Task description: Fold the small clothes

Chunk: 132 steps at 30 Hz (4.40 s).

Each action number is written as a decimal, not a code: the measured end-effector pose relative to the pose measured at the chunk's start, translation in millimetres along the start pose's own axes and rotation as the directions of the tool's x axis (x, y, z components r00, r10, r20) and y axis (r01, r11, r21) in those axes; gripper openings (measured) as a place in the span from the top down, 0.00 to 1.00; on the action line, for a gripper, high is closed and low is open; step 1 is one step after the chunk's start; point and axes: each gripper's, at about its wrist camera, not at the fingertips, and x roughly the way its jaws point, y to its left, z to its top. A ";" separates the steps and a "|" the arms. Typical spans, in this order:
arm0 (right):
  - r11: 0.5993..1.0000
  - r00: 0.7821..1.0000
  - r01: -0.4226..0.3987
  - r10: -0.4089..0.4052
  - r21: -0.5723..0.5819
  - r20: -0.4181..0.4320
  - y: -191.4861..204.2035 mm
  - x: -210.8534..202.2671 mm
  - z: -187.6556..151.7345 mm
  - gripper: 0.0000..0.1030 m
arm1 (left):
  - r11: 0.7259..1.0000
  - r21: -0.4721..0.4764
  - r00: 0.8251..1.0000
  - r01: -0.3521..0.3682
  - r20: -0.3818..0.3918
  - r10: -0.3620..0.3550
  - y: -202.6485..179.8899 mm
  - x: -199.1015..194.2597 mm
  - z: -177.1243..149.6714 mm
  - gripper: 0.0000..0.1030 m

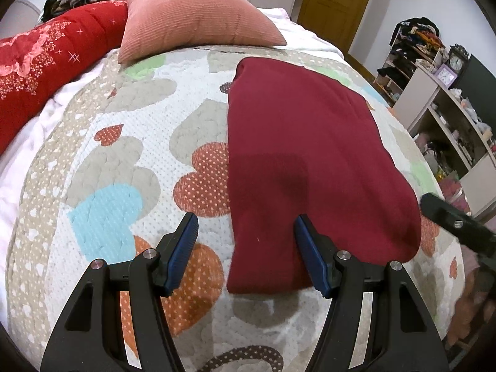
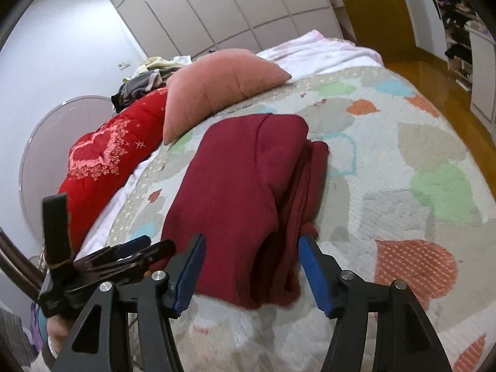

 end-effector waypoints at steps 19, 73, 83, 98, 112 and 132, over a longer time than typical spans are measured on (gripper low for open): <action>0.978 0.993 -0.110 0.116 0.178 -0.027 -57.1 83.4 25.7 0.26 | 0.950 -0.102 0.951 0.294 -0.068 -0.302 21.7 58.3 30.6 0.07; 0.967 0.995 0.070 -0.085 -0.243 -0.052 52.9 -7.2 -59.6 0.63 | 0.999 0.003 0.998 -0.050 0.030 0.050 -8.8 -36.3 -47.2 0.34; 0.973 0.991 0.131 -0.125 -0.189 0.041 70.2 -49.6 -70.6 0.52 | 0.994 0.008 0.990 -0.107 0.094 0.106 -15.9 -75.7 -64.9 0.34; 0.965 0.984 0.164 -0.145 -0.202 0.105 91.0 -81.9 -79.9 0.40 | 0.990 0.011 0.973 -0.144 0.184 0.139 -22.8 -120.4 -82.6 0.34; 0.959 0.976 0.209 -0.192 -0.192 0.100 91.3 -84.1 -82.8 0.38 | 0.988 0.010 0.970 -0.151 0.196 0.146 -24.4 -125.6 -88.3 0.34; 0.952 0.975 0.220 -0.207 -0.212 0.083 94.5 -78.5 -85.9 0.34 | 0.986 0.006 0.969 -0.165 0.186 0.161 -19.7 -123.3 -91.2 0.34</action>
